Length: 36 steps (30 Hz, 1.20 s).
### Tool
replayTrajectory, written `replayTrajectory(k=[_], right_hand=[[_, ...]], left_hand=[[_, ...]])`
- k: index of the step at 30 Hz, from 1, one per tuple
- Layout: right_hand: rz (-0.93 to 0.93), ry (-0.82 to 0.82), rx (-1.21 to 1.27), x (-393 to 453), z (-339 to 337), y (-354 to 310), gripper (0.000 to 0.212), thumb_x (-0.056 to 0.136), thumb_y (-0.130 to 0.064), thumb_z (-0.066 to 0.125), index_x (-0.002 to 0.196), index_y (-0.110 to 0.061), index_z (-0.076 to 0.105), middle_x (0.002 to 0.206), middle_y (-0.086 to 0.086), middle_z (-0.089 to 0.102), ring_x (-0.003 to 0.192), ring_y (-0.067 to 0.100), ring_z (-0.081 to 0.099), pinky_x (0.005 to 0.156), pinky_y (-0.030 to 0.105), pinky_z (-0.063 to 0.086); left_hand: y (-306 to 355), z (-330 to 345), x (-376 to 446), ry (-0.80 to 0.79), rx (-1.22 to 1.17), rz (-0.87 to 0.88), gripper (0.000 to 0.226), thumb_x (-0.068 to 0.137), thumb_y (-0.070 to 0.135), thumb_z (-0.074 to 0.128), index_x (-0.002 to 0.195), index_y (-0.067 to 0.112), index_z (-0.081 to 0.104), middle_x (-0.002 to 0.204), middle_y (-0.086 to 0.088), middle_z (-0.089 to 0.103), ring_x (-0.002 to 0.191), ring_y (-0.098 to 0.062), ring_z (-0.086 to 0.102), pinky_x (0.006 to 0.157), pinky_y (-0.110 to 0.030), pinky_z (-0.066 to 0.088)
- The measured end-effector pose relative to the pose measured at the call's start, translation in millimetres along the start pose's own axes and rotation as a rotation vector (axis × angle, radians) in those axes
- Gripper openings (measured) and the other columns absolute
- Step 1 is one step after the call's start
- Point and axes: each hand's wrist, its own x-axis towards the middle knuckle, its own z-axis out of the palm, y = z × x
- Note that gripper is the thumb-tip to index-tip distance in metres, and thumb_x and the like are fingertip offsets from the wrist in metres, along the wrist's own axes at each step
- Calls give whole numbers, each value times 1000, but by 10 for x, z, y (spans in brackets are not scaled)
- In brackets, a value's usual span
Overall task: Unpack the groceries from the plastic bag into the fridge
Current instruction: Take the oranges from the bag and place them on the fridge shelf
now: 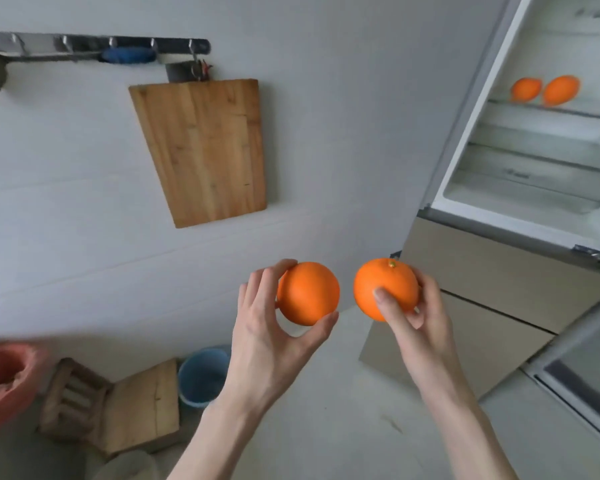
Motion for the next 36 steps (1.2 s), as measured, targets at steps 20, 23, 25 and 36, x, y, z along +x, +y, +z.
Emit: replayTrajectory(k=[20, 23, 25, 36], right_hand=[[-114, 552, -159, 1449, -538, -54, 66, 79, -45, 72, 141, -34, 50, 128, -17, 63, 105, -9, 66, 81, 8, 52], [-124, 593, -173, 1625, -723, -44, 63, 79, -47, 72, 138, -35, 53, 126, -17, 65, 105, -7, 66, 82, 10, 53], [-127, 615, -181, 1742, -880, -41, 62, 79, -47, 72, 137, -37, 52, 127, -18, 64, 107, -6, 66, 81, 14, 54], [-150, 679, -200, 2465, -1960, 8, 59, 77, -47, 73, 131, -44, 50, 127, -22, 58, 104, -11, 63, 79, 10, 54]], left_hand=[[-31, 1723, 2051, -378, -389, 299, 75, 76, 31, 90, 134, 42, 45, 133, 22, 46, 124, 5, 49, 90, -9, 46], [66, 2001, 2211, -415, -417, 321, 75, 76, 32, 90, 136, 40, 45, 134, 22, 45, 125, 6, 48, 91, -8, 46], [136, 2206, 2315, -423, -425, 341, 76, 76, 31, 91, 136, 39, 45, 134, 23, 45, 125, 7, 48, 91, -8, 46], [625, 3347, 2809, -471, -441, 403, 80, 76, 33, 91, 137, 44, 41, 134, 35, 41, 124, 16, 45, 92, -3, 43]])
